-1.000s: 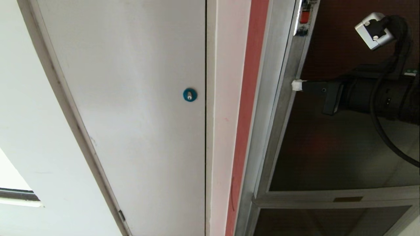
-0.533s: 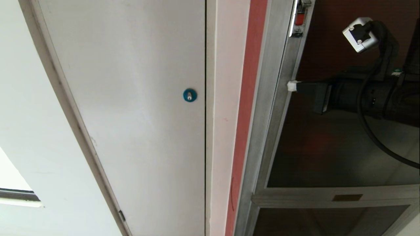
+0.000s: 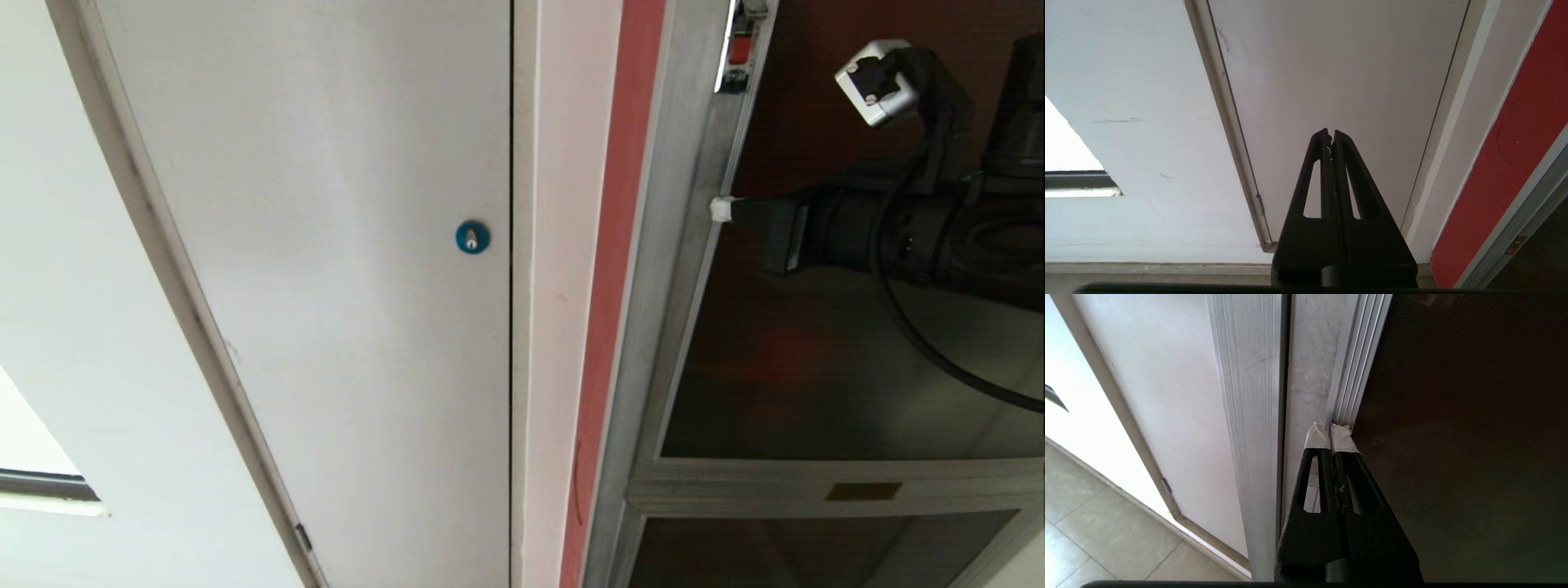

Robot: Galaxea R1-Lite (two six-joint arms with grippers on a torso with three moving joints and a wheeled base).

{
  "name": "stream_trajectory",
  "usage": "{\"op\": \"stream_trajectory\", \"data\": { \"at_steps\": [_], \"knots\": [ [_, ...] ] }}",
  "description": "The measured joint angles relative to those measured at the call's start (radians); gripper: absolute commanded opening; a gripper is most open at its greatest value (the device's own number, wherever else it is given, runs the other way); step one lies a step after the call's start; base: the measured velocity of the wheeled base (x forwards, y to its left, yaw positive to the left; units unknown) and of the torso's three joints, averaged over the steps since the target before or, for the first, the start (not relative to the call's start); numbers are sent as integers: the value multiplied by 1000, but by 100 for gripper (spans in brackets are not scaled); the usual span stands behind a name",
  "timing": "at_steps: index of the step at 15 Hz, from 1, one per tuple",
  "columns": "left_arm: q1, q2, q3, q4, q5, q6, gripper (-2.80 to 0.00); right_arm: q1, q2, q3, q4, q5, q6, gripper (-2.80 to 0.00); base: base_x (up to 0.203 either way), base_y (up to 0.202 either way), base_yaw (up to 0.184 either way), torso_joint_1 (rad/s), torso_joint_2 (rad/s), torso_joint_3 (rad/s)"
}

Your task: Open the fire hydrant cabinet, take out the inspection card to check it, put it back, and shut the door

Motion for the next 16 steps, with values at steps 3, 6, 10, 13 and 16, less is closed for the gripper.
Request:
{"op": "stream_trajectory", "data": {
  "at_steps": [3, 6, 10, 13, 16],
  "knots": [
    [0, 0, 0, 0, 0, 0, -280, 23, -47, 39, -6, 11, 1, -280, 0, 0, 0, 0, 0, 0],
    [0, 0, 0, 0, 0, 0, -280, 66, -106, 58, 2, 22, 6, -280, 0, 0, 0, 0, 0, 0],
    [0, 0, 0, 0, 0, 0, -280, 107, -160, 3, 12, 29, 6, -280, 0, 0, 0, 0, 0, 0],
    [0, 0, 0, 0, 0, 0, -280, 111, -169, -143, 77, 28, 6, -280, 0, 0, 0, 0, 0, 0],
    [0, 0, 0, 0, 0, 0, -280, 111, -150, -357, 189, 29, 6, -280, 0, 0, 0, 0, 0, 0]
  ]
}}
